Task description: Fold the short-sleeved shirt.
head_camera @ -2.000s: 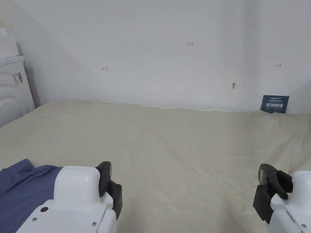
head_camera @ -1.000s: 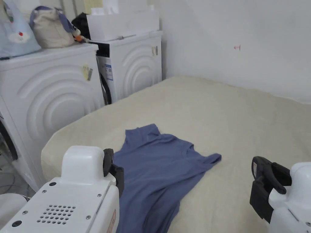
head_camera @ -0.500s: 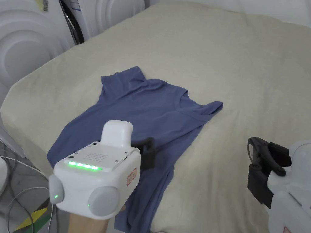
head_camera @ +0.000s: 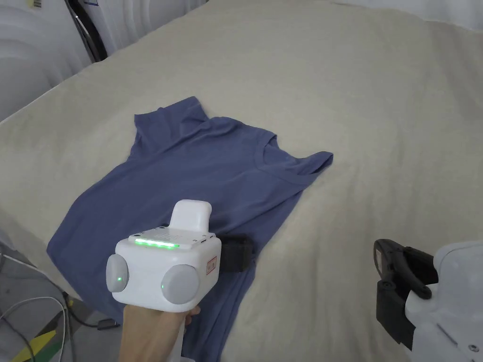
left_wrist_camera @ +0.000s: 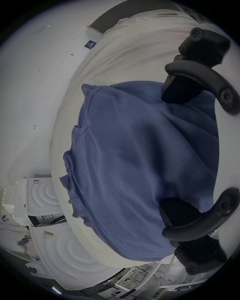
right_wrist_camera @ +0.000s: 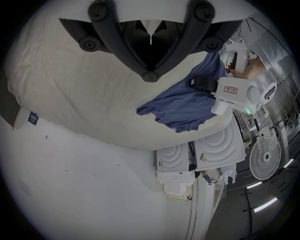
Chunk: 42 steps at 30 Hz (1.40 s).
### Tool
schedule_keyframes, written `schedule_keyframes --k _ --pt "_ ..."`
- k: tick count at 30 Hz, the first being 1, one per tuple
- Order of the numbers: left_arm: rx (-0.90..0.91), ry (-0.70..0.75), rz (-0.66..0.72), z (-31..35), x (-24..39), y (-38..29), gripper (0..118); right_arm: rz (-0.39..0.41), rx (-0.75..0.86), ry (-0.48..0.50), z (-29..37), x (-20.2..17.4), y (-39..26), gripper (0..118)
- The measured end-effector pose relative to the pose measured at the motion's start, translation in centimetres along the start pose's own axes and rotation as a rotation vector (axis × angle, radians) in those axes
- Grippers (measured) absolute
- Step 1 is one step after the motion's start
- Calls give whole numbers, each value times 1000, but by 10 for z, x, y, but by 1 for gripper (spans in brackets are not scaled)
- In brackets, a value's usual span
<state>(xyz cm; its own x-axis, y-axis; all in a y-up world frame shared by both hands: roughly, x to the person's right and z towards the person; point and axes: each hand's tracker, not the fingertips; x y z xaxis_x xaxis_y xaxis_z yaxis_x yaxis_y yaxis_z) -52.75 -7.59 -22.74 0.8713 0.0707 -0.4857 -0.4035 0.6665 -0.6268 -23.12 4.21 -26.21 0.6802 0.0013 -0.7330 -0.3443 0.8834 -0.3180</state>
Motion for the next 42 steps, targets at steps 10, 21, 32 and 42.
schedule_keyframes --k 10,21,32,42 --pt "26 35 7 13 5 4 2 -22 -18 -5 9 8 -9 0" --pt "63 90 22 63 5 23 1 -29 30 -54 39 24 -1 0" --pt "388 -43 -107 217 58 113 2 -100 163 -170 124 64 5 0" --pt "578 -332 -365 302 222 152 2 -185 243 -409 226 121 -17 0"
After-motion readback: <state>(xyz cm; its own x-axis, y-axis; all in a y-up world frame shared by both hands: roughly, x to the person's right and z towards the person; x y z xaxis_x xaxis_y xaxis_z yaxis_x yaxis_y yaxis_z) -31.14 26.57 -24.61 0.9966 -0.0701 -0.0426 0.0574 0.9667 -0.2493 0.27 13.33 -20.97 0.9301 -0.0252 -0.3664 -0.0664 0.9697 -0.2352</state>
